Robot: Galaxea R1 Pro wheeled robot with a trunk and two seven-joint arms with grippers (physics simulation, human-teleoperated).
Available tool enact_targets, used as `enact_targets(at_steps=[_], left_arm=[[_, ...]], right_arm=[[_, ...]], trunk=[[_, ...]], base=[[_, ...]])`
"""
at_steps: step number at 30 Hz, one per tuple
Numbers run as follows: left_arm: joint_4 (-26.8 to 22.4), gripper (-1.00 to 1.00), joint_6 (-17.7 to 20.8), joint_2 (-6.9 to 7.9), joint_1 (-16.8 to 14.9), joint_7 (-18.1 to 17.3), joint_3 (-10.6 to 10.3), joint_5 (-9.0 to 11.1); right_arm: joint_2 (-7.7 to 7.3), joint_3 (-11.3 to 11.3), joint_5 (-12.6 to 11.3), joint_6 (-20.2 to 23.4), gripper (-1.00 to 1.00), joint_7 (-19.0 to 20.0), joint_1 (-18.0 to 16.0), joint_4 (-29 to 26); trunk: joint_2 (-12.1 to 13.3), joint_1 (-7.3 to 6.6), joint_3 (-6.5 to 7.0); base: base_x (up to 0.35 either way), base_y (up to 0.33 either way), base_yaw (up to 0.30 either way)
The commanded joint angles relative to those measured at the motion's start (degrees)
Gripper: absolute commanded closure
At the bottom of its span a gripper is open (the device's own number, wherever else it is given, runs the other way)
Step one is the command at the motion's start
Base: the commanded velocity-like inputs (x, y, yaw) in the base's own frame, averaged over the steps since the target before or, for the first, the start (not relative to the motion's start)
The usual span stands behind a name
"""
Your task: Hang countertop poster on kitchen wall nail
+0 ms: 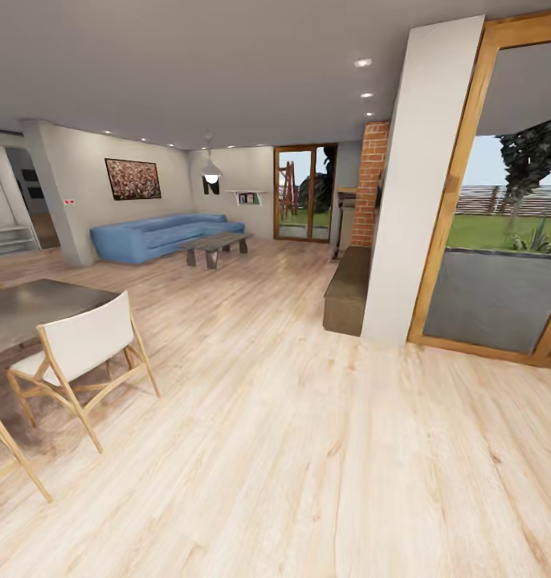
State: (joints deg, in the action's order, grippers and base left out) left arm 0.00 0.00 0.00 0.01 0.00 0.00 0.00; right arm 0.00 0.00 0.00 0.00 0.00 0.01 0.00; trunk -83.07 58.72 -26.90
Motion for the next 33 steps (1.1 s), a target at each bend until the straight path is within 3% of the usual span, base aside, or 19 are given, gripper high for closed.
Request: enact_targets(at_steps=[1,5,21,25,32,33], left_arm=[[0.00,-1.00,0.00,0.00,-0.01,0.00,0.00,0.00],[-0.74,-1.00,0.61,-1.15,0.34,-0.35,0.04,0.09],[-0.74,-1.00,0.61,-1.15,0.34,-0.35,0.04,0.09],[-2.02,-1.00,0.51,-1.68,1.50,0.01,0.13,-0.14],[-4.25,-1.00,0.45,-1.06,2.20,0.23,0.10,-0.39],[-33.11,-1.00,0.44,-1.00,2.22,0.24,0.11,-0.41]], right_arm=[[0.00,0.00,0.00,0.00,-1.00,0.00,-0.01,0.00],[0.29,0.09,0.23,0.08,-1.00,0.17,-0.10,-0.31],[0.29,0.09,0.23,0.08,-1.00,0.17,-0.10,-0.31],[-0.33,0.00,0.16,-0.99,-1.00,0.03,-1.42,-1.44],[-0.80,-0.20,0.04,-3.23,-1.00,-0.14,-3.73,-3.73],[-0.86,-0.24,-0.02,-3.75,-1.00,-0.15,-5.82,-28.49]], trunk=[[-0.01,0.00,-0.03],[-0.01,0.00,-0.03],[-0.01,0.00,-0.03],[-0.01,0.00,-0.03],[-0.01,0.00,-0.03],[-0.01,0.00,-0.03]], base=[[0.000,0.000,0.000],[0.000,0.000,0.000],[0.000,0.000,0.000],[0.000,0.000,0.000],[0.000,0.000,0.000],[0.000,0.000,0.000]])
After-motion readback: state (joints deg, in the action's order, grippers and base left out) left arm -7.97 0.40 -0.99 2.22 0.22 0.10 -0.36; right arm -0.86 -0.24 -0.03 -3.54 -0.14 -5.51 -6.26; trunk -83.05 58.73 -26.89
